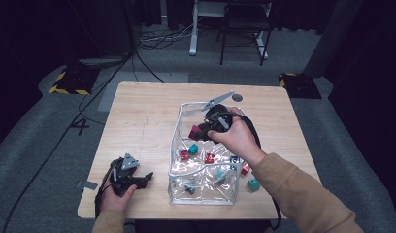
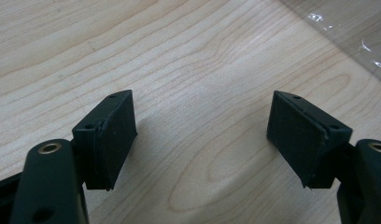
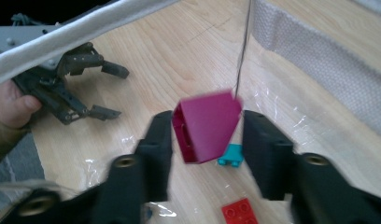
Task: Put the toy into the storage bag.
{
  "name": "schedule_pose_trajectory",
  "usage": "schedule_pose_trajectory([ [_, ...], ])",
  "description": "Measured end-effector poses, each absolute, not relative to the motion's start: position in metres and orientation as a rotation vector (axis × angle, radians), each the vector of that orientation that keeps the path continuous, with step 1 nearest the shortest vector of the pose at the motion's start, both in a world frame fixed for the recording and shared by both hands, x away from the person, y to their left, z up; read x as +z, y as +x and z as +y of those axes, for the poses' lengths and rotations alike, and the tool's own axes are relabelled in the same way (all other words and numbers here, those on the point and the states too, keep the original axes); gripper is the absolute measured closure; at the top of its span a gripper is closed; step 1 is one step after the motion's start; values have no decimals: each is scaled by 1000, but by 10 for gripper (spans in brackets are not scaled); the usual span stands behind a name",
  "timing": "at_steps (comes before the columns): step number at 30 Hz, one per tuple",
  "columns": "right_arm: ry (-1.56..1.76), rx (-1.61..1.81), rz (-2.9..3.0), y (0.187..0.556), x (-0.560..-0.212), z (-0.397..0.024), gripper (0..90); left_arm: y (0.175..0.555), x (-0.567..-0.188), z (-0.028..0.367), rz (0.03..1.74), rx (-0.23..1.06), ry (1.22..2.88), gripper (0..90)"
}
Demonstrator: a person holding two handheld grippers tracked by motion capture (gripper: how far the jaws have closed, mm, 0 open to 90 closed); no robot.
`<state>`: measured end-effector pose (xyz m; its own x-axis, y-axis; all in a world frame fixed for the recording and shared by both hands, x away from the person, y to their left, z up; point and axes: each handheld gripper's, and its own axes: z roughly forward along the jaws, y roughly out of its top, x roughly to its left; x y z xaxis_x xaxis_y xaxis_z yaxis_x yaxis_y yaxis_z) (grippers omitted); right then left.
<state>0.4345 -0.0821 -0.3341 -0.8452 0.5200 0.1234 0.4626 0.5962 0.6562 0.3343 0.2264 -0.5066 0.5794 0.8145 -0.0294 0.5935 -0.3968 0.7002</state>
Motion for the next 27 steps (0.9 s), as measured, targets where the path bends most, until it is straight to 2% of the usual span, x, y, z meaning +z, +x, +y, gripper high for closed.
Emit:
schedule_pose_trajectory([
  [2, 850, 1108, 2712, 433, -334, -82, 374, 334, -507, 226, 1116, 419, 2131, 243],
  [5, 843, 1179, 2667, 432, -327, -85, 326, 334, -507, 226, 1116, 420, 2132, 242],
  [15, 837, 1350, 2520, 426, -291, -117, 326, 334, -507, 226, 1116, 420, 2132, 242],
  [27, 919, 1362, 2400, 431, -275, -172, 327, 334, -507, 226, 1118, 420, 2126, 243],
])
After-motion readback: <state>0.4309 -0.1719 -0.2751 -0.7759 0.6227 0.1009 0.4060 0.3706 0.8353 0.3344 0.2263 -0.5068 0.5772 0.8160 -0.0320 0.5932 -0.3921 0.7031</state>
